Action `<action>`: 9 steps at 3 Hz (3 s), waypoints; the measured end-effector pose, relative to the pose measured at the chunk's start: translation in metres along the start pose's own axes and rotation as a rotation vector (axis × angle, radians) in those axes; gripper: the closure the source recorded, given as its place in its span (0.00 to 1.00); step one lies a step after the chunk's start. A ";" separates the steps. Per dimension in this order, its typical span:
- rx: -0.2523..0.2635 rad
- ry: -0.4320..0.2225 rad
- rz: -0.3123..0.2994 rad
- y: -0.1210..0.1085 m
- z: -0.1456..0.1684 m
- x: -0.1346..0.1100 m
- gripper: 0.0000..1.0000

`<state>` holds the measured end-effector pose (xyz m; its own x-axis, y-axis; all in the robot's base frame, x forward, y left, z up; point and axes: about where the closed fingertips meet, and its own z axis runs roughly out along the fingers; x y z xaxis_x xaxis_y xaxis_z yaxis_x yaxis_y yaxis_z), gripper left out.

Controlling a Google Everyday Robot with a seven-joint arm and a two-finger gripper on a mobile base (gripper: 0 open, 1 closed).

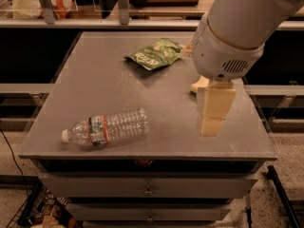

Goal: Place water bottle upright

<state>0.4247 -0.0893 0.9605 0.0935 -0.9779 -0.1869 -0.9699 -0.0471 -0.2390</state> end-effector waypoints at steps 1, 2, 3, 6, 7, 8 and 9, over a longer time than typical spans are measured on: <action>0.000 0.000 0.000 0.000 0.000 0.000 0.00; 0.001 -0.009 -0.075 -0.012 0.016 -0.035 0.00; -0.013 0.005 -0.159 -0.017 0.036 -0.076 0.00; -0.120 0.156 -0.175 -0.016 0.101 -0.128 0.00; -0.153 0.174 -0.115 -0.017 0.111 -0.134 0.00; -0.172 0.161 -0.052 -0.016 0.122 -0.140 0.00; -0.164 0.117 -0.020 -0.014 0.129 -0.145 0.00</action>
Offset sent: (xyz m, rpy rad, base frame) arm 0.0349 0.0945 -0.0263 -0.0233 -0.0089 0.1873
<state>0.4533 0.0793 0.8684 0.0956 -0.9930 -0.0691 -0.9926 -0.0899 -0.0810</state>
